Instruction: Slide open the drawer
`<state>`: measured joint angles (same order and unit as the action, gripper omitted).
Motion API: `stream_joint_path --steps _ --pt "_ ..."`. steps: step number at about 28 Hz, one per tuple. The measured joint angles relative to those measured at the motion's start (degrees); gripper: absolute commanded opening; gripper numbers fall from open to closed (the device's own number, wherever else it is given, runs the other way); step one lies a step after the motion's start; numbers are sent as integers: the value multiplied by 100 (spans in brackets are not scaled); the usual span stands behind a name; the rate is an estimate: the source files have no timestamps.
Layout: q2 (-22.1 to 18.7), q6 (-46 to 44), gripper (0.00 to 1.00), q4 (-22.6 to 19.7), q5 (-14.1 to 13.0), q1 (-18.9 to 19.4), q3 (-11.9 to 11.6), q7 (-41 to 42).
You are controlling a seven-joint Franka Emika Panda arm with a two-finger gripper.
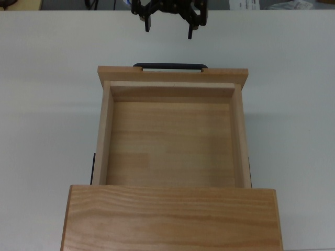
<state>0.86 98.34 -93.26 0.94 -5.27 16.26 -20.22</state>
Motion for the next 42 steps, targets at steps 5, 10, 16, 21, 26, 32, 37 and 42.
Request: stream_joint_path --steps 5,10,16,21,26,32,37,42 --pt "0 0 100 6 14 0 0 156" --pt "-3 0 100 27 18 0 0 180" --pt "-6 0 100 90 19 0 0 187" --pt "-6 -2 100 101 20 0 0 316" --pt "-9 -75 100 109 20 0 0 456" --pt "-12 -143 100 111 20 0 0 500" --pt "-19 -145 100 114 20 0 1 512" --pt "-28 -187 100 116 20 0 1 520"
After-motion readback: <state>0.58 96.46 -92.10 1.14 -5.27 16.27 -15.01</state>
